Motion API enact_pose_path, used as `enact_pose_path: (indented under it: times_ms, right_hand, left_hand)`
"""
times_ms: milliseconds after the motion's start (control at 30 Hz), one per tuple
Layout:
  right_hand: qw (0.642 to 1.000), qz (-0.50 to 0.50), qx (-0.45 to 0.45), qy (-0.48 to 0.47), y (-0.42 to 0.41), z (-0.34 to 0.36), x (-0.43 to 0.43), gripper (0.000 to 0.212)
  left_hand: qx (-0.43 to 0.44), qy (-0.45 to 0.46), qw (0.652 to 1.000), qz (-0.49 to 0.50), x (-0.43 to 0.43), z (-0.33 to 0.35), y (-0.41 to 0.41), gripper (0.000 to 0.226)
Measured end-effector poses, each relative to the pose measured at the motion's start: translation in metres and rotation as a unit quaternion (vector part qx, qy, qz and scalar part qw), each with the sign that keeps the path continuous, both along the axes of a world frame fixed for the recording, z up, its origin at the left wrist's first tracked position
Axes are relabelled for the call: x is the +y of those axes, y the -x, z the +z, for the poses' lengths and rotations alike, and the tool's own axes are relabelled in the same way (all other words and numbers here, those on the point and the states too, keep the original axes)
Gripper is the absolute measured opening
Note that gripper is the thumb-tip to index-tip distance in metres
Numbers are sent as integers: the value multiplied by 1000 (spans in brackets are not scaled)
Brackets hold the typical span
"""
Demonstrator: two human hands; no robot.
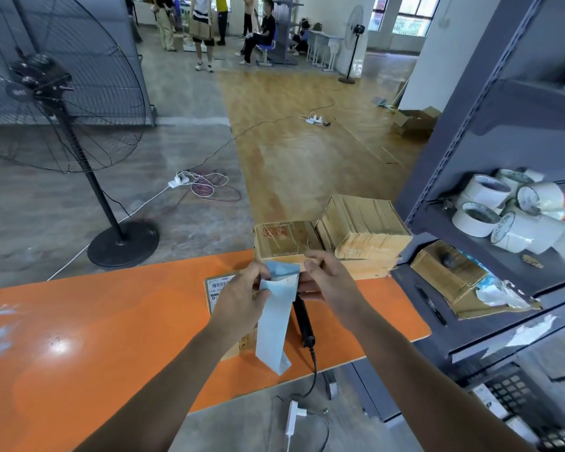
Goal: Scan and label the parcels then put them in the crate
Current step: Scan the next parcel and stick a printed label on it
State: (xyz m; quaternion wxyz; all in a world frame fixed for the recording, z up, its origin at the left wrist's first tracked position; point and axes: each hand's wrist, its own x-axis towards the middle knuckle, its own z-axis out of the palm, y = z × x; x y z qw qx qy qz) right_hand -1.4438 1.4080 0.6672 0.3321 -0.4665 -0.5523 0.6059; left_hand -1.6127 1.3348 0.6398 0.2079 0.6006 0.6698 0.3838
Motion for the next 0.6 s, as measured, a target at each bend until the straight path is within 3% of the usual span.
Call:
enact_pose_path:
  times_ms: [267,400,600]
  right_hand:
    - [995,-53,3,86,-9,-15,10,16]
    - [992,-100,-30,67,-21,-30,20,14]
    - [974,-85,-204,-39,-63,-54,44,13]
  left_hand:
    - [-79,29,995,-55,-1,-1,-8,24]
    - [-159,46,986,-3,5,-2,-21,10]
    - [-248,137,953,111,31,-19,-42,17]
